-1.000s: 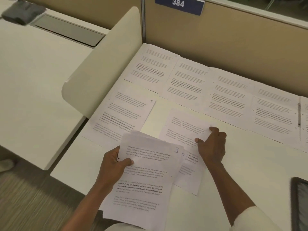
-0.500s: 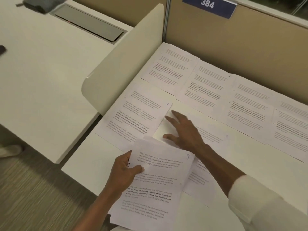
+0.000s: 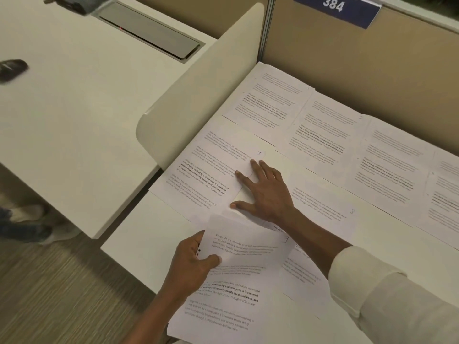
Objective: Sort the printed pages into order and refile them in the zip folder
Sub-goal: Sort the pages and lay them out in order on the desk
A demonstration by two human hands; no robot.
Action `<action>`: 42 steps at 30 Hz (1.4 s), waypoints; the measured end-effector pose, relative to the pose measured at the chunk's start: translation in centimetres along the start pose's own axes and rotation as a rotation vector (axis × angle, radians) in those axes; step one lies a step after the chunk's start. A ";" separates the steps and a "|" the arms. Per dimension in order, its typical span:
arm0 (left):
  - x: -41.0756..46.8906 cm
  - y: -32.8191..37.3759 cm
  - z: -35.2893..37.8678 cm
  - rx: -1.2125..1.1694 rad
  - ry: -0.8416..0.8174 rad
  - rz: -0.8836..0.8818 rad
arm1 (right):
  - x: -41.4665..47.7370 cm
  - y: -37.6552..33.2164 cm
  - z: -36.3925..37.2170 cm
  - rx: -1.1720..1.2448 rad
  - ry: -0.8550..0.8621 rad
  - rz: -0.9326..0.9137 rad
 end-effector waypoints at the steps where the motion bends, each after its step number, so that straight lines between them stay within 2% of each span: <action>1: 0.0 0.0 0.1 0.004 0.002 0.005 | -0.1 0.1 0.0 0.005 0.003 -0.001; 19: -0.6 1.1 0.4 0.017 0.017 0.018 | 0.2 0.6 -0.2 0.036 -0.008 -0.031; 22: -0.7 1.3 0.5 0.001 0.005 0.019 | -0.8 2.0 -0.9 0.169 0.090 0.034; 24: -0.8 1.5 0.6 -0.010 -0.006 0.021 | -2.7 4.2 -1.6 0.254 0.180 0.142; 27: -1.2 2.1 0.7 -0.029 -0.025 0.035 | -7.9 7.7 -2.2 0.318 0.317 0.282; 29: -1.5 2.5 0.7 -0.044 -0.041 0.044 | -12.1 9.4 -1.6 0.315 0.353 0.313; 32: -2.1 3.5 0.9 -0.047 -0.084 0.077 | -17.2 10.4 0.4 0.290 0.307 0.256; 35: -2.7 4.1 1.3 -0.042 -0.137 0.103 | -19.1 9.6 3.0 0.173 0.156 0.155; 37: -3.1 4.5 1.8 -0.034 -0.166 0.124 | -18.8 9.2 4.3 0.108 0.090 0.157; 42: -3.9 5.3 3.0 0.006 -0.209 0.161 | -15.8 8.3 4.1 0.146 0.121 0.182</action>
Point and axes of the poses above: each hand's wrist, its own x-axis towards the middle knuckle, its own z-axis out of the palm, y = z × x, the point moved 7 cm from there along x, towards the middle knuckle, and after that the axes turned 1 degree about -z, right-handed, at the moved point
